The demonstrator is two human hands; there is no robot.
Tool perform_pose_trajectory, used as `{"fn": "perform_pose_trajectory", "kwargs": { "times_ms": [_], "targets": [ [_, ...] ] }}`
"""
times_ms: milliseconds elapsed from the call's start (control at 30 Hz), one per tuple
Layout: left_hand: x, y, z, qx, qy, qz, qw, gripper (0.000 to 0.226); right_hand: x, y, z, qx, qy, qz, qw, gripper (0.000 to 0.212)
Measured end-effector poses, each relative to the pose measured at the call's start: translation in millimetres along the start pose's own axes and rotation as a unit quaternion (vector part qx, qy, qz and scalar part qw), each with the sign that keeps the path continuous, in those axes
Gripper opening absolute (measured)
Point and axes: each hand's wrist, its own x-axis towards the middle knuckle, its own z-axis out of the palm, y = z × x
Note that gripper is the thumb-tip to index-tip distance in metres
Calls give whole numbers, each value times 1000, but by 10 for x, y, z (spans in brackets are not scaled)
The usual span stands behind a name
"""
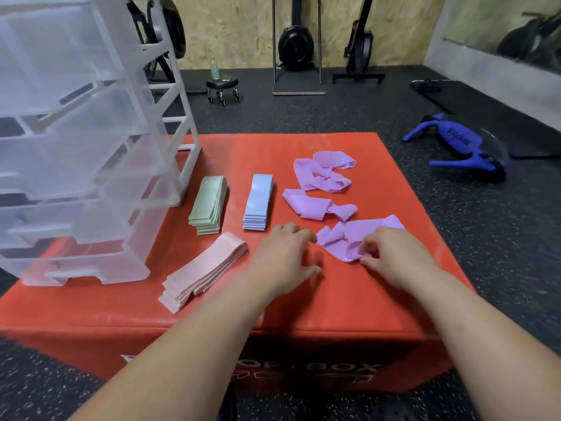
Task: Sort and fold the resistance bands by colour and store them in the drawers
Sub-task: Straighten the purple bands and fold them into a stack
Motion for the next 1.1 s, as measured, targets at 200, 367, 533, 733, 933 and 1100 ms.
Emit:
{"fn": "perform_pose_trajectory", "kwargs": {
  "times_ms": [200,367,533,733,933,1100],
  "targets": [
    [187,89,126,-48,33,18,998,45,23,107,-195,56,-88,-26,994,17],
    [312,186,277,-65,7,19,998,46,30,208,-260,114,-20,-2,993,25],
    [431,194,330,-51,41,17,998,35,58,174,-93,119,-31,-75,990,43],
    [493,170,298,-115,119,-31,986,24,103,203,-93,12,3,-79,997,11],
    [532,48,105,-248,176,-111,946,19,75,502,-379,-15,10,-21,1000,11],
    [510,-115,127,-274,130,-161,939,16,-53,563,-439,-30,-119,22,992,17]
  ]
}}
